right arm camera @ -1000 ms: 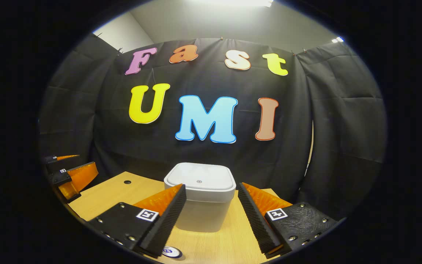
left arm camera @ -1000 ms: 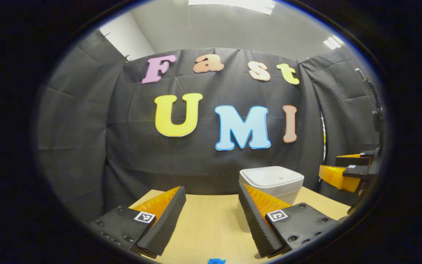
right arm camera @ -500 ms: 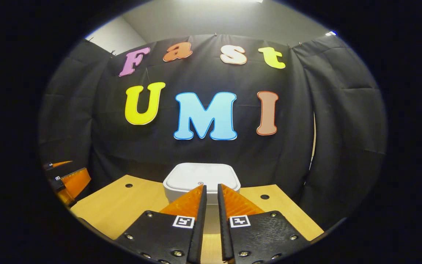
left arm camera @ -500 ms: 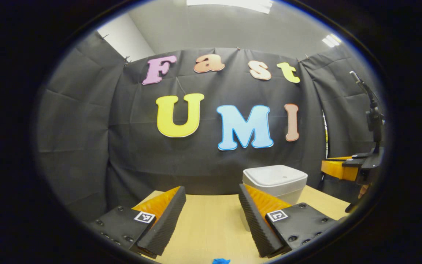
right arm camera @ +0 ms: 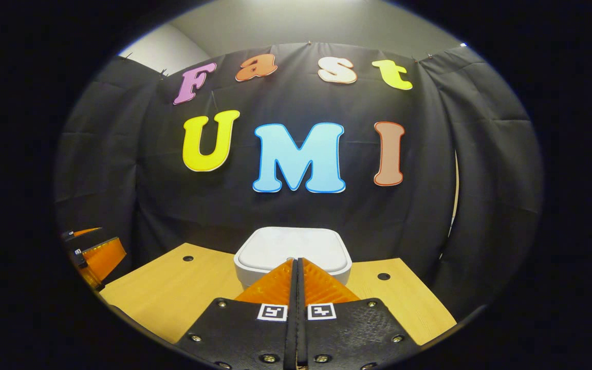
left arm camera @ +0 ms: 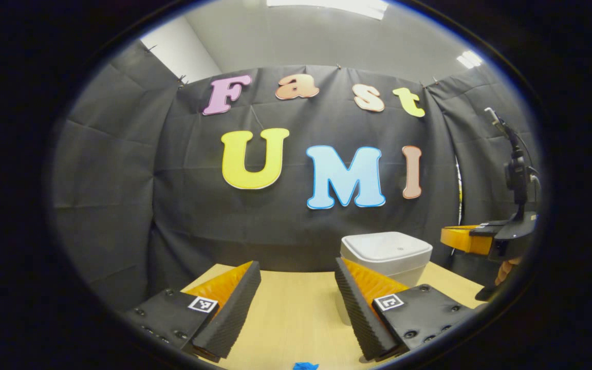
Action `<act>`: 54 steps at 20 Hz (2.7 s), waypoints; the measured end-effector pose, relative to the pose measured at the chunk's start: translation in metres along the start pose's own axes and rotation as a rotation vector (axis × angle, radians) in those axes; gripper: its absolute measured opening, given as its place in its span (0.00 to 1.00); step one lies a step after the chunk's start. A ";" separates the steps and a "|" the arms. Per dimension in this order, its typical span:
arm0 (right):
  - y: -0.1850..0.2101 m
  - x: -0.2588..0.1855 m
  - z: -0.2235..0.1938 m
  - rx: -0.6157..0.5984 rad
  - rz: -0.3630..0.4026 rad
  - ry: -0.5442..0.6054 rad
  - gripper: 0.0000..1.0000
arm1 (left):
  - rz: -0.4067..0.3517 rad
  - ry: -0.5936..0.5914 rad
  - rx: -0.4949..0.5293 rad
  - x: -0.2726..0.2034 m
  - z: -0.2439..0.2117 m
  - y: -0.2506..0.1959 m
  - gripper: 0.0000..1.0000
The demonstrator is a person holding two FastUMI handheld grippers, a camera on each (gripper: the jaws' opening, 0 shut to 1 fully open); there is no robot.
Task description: Press the lid of the desktop garbage bin to open it, pick up the crumpled paper on the desktop and throw it into the bin, then pick up the pop can on the desktop and drop it into the bin, and finally close the garbage bin lid.
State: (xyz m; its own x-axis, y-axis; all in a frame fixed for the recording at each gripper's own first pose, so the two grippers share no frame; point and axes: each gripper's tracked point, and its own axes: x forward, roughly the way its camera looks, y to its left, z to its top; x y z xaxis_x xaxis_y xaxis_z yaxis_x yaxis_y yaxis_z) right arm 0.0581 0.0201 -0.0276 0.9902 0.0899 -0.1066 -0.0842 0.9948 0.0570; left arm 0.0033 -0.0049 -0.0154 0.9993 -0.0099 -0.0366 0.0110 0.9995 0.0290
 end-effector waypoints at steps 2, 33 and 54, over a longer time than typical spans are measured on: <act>0.001 0.013 0.001 -0.004 0.013 0.001 0.00 | -0.001 0.002 0.002 0.001 0.002 -0.002 0.94; 0.008 0.107 -0.039 0.035 0.081 -0.037 0.01 | 0.123 -0.002 -0.013 0.003 0.011 0.019 0.94; -0.018 0.063 0.039 0.015 -0.025 -0.169 0.00 | 0.086 0.012 -0.069 0.002 -0.008 0.028 0.94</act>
State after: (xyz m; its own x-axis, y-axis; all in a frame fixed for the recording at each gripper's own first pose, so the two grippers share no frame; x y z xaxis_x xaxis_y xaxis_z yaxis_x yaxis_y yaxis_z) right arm 0.1263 0.0065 0.0035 0.9967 0.0549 0.0602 -0.0592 0.9957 0.0712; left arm 0.0051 0.0230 -0.0224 0.9959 0.0764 -0.0486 -0.0782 0.9963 -0.0360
